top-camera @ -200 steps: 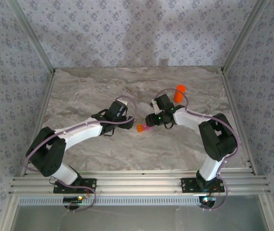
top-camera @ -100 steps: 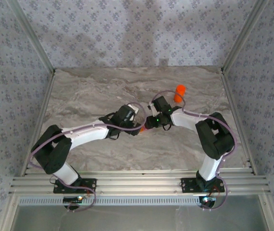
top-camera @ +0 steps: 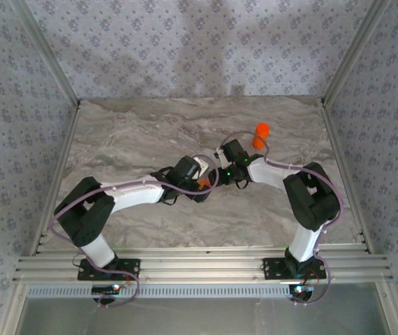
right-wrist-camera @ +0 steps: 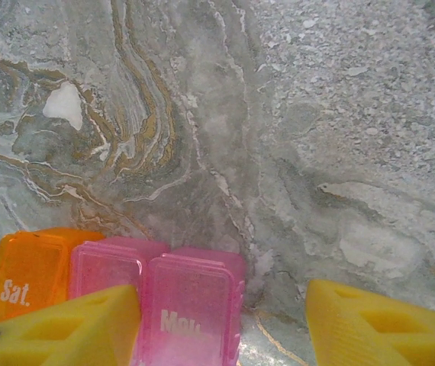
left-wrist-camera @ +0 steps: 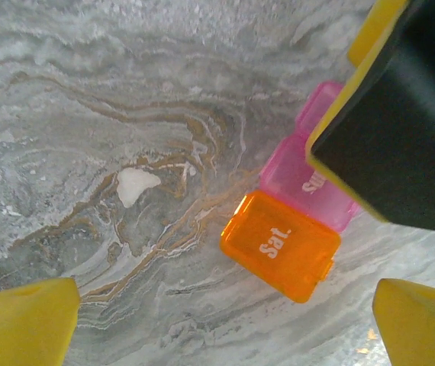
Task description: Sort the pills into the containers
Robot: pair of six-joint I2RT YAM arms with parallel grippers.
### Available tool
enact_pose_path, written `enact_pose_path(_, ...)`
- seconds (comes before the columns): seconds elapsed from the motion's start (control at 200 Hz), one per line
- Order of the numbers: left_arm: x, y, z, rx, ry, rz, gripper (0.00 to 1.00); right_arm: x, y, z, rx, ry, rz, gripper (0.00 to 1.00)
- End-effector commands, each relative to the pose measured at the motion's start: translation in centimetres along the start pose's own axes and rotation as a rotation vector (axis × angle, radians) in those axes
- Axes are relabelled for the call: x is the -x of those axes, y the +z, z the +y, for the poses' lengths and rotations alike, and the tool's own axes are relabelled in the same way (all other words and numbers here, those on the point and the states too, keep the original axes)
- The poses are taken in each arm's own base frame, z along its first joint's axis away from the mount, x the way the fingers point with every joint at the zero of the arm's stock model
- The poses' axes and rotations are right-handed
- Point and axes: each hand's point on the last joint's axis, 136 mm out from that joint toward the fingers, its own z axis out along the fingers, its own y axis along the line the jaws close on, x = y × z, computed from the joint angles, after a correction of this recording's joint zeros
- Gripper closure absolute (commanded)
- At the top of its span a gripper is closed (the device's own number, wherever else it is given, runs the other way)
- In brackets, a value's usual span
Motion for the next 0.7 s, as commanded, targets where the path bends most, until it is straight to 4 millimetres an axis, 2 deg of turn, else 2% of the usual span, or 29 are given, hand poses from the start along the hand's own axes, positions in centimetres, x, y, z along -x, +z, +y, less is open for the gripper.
enact_pose_path(0.0,-0.7,0.7,-0.2,0.005,0.035,0.009,0.02,-2.2,1.3,-0.9,-0.029,0.008,0.072,0.39)
enact_pose_path(0.325,-0.8,1.8,0.6,0.03,0.028,0.019,0.02,-2.4,1.4,-0.9,-0.028,0.006,0.082,0.4)
enact_pose_path(0.695,0.2,1.7,3.3,0.048,-0.05,-0.012,0.02,-2.8,1.7,-1.0,-0.026,0.004,0.091,0.41)
